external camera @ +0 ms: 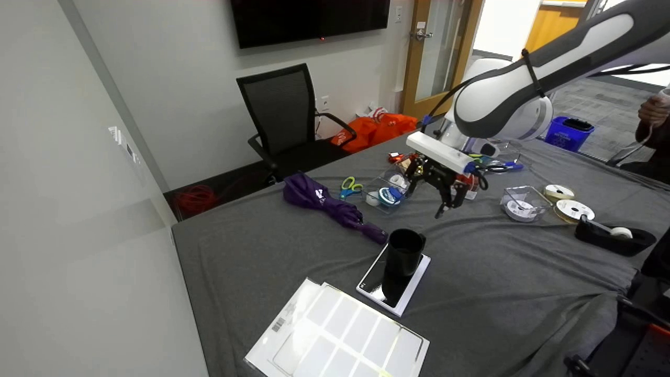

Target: Move the mug forwards.

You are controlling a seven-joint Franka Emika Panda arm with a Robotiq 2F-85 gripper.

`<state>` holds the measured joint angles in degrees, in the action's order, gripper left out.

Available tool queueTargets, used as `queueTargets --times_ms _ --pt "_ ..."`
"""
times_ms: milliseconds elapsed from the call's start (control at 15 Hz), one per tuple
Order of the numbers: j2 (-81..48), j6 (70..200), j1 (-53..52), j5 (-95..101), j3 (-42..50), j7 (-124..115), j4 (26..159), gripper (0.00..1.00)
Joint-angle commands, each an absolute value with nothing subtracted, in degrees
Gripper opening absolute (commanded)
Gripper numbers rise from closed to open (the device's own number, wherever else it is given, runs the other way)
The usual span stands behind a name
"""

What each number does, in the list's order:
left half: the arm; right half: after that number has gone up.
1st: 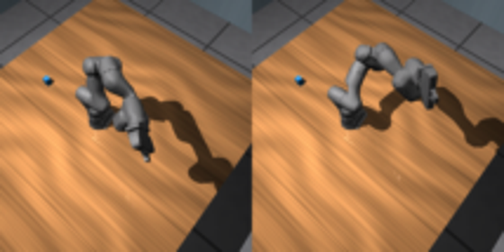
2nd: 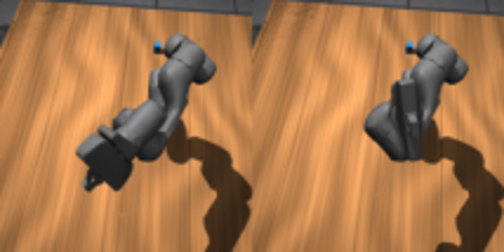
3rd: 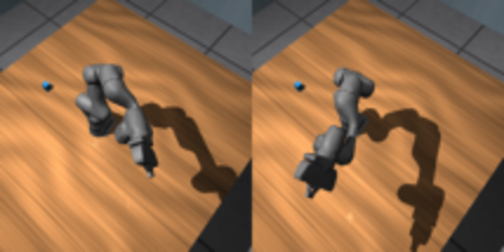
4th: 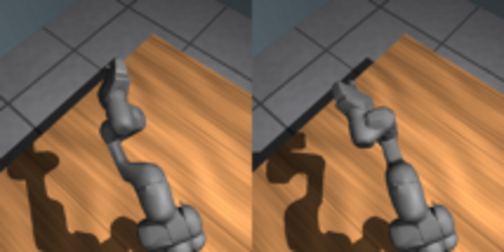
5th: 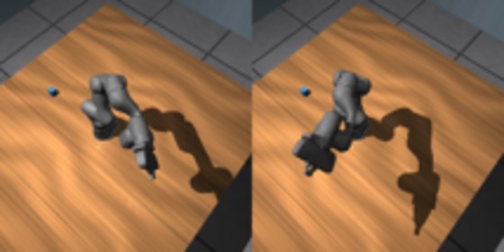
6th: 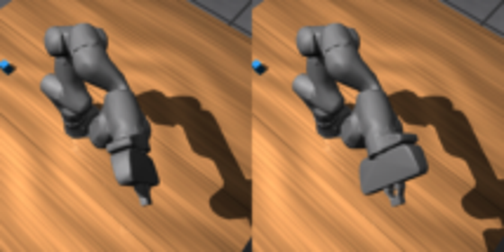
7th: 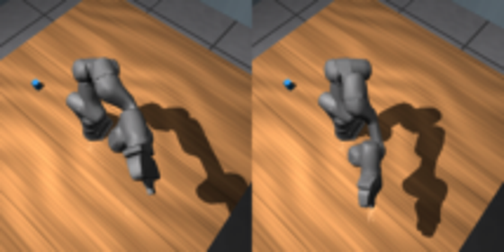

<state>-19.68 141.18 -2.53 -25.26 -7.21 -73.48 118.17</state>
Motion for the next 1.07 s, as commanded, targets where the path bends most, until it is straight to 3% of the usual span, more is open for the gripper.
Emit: queueTargets --times_ms 0,1000 --pt "-19.6 140.8 -3.8 -25.8 -5.9 -73.2 117.9 1.00" --pt "-30.3 146.1 -4.4 -30.1 -6.2 -74.8 117.6 1.00"
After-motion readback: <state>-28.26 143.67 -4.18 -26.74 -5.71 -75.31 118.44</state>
